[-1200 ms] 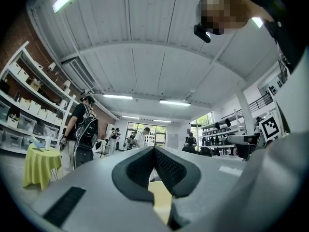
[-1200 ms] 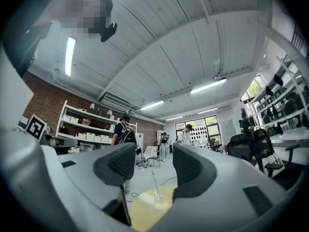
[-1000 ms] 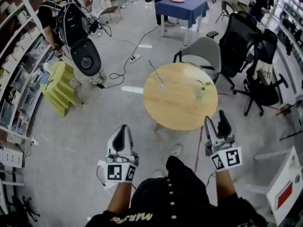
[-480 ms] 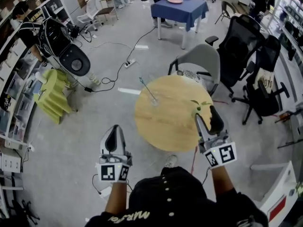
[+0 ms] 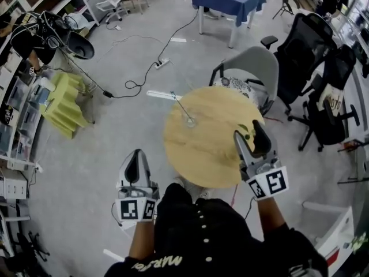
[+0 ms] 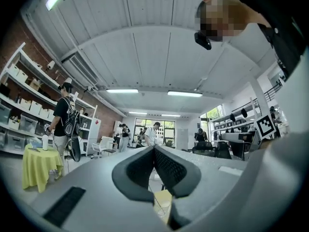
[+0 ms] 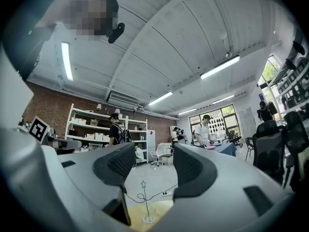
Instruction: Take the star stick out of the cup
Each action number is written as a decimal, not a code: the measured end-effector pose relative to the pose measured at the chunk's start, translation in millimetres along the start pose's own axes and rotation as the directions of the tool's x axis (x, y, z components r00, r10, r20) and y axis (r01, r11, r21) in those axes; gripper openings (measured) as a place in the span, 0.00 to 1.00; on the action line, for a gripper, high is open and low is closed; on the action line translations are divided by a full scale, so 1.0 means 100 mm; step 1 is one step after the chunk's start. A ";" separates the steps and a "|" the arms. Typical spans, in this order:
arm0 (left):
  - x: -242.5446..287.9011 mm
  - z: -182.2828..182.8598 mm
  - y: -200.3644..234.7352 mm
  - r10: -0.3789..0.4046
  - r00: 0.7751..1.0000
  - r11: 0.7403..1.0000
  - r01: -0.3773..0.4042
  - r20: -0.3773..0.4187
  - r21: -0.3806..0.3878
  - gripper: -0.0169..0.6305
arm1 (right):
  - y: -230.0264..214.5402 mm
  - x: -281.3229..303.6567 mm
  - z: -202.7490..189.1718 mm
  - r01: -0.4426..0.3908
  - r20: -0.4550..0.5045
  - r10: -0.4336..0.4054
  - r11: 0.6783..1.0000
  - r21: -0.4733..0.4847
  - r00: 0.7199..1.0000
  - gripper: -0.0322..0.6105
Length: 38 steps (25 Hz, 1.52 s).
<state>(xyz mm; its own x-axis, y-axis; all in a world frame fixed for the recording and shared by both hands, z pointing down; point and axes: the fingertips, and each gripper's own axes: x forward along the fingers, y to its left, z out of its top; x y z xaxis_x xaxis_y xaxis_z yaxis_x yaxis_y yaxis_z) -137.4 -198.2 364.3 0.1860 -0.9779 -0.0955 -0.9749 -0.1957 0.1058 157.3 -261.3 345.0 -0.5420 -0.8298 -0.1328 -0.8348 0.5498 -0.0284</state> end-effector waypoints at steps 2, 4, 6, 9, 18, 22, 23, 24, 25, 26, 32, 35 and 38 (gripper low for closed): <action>0.14 -0.07 0.10 -0.001 1.000 1.000 0.001 -0.017 -0.007 0.03 | 0.02 0.18 -0.09 -0.010 -0.014 0.010 1.000 0.002 1.000 0.42; 0.31 -0.12 0.19 -0.023 1.000 1.000 0.022 -0.020 -0.018 0.03 | 0.07 0.39 -0.17 -0.028 -0.032 0.027 1.000 -0.015 0.999 0.42; 0.52 -0.15 0.26 -0.048 0.999 0.999 0.048 -0.017 -0.025 0.03 | 0.15 0.63 -0.27 -0.055 -0.055 0.053 0.997 -0.051 0.997 0.43; 0.82 -0.21 0.36 -0.079 0.996 0.996 0.078 -0.034 -0.029 0.03 | 0.23 0.96 -0.44 -0.078 -0.083 0.074 0.996 -0.050 0.994 0.43; 1.35 -0.61 0.70 -0.118 0.988 0.992 0.112 -0.101 -0.063 0.03 | 0.31 1.85 -1.69 -0.111 -0.339 0.087 0.993 -0.051 0.937 0.42; 1.45 -0.82 0.78 -0.127 0.983 0.990 0.117 -0.130 -0.082 0.03 | 0.34 2.15 -2.26 -0.123 -0.420 0.102 0.992 -0.023 0.902 0.40; 1.48 -0.87 0.77 -0.133 0.982 0.989 0.122 -0.132 -0.086 0.03 | 0.32 2.23 -2.38 -0.124 -0.429 0.106 0.992 -0.014 0.897 0.39; 1.50 -0.93 0.77 -0.139 0.981 0.988 0.128 -0.133 -0.090 0.03 | 0.30 2.33 -2.50 -0.128 -0.434 0.113 0.992 -0.005 0.894 0.39; 1.53 -0.97 0.79 -0.146 0.980 0.987 0.134 -0.135 -0.094 0.03 | 0.30 2.42 -2.62 -0.134 -0.439 0.121 0.991 0.003 0.890 0.39; 1.54 -1.02 0.81 -0.151 0.979 0.986 0.138 -0.138 -0.098 0.03 | 0.30 2.50 -2.76 -0.139 -0.449 0.126 0.990 0.005 0.884 0.39; 1.58 -1.28 0.96 -0.156 0.971 0.984 0.136 -0.183 -0.119 0.03 | 0.30 2.78 -3.55 -0.156 -0.547 0.118 0.987 -0.023 0.829 0.36; 1.63 -1.40 1.04 -0.155 0.968 0.983 0.132 -0.197 -0.126 0.03 | 0.29 2.90 -3.80 -0.148 -0.572 0.095 0.988 -0.048 0.815 0.32; 1.65 -1.46 1.10 -0.149 0.967 0.984 0.124 -0.209 -0.131 0.03 | 0.32 2.96 -3.97 -0.160 -0.592 0.093 0.985 -0.061 0.801 0.27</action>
<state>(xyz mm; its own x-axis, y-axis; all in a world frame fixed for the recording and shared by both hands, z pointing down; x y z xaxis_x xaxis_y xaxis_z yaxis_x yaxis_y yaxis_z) -196.4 -391.4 505.0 0.3507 -0.9313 0.0984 -0.9201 -0.3231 0.2215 -68.1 -527.3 697.9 -0.5686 -0.6698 0.4776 -0.7419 0.6684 0.0541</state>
